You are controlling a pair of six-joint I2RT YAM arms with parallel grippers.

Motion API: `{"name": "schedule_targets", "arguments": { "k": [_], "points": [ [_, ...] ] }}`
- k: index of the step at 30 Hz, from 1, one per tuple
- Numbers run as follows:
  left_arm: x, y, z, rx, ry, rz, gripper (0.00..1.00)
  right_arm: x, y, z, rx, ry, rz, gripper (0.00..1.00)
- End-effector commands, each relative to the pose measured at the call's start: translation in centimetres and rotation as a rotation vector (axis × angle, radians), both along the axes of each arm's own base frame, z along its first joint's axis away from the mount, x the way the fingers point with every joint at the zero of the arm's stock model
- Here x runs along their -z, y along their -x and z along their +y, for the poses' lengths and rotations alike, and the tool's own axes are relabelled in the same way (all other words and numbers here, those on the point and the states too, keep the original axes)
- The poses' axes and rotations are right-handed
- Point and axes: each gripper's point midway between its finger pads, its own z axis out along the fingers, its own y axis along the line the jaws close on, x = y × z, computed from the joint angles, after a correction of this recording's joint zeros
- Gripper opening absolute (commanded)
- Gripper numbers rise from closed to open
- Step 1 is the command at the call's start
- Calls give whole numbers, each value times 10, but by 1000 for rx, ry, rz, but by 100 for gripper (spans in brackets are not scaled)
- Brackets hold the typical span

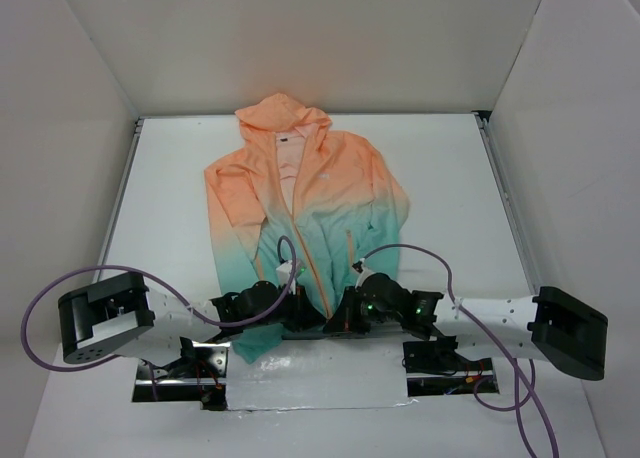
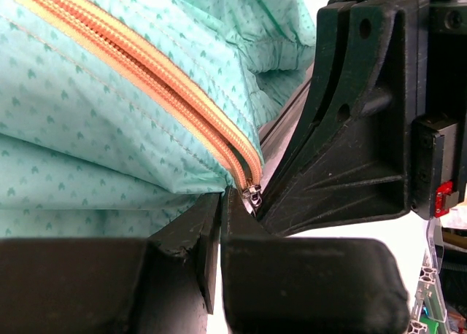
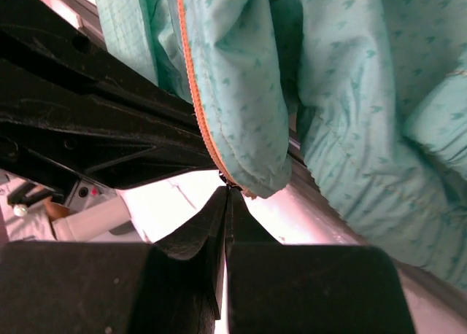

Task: Zip up the jacket

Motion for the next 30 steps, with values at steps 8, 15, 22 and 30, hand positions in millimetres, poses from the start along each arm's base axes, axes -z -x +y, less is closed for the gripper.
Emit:
{"name": "schedule_targets", "arguments": {
  "k": [8,15,22,30],
  "points": [
    [-18,-4,-4,7,64,-68,0,-35,-15,8,108,-20,48,0],
    [-19,-4,0,-3,69,-76,0,-46,-12,8,144,17,153,0],
    [-19,-3,1,4,76,-84,0,-71,-14,13,226,-16,256,0],
    [-21,0,3,12,81,-103,0,-76,-13,15,329,28,422,0]
  ]
}}
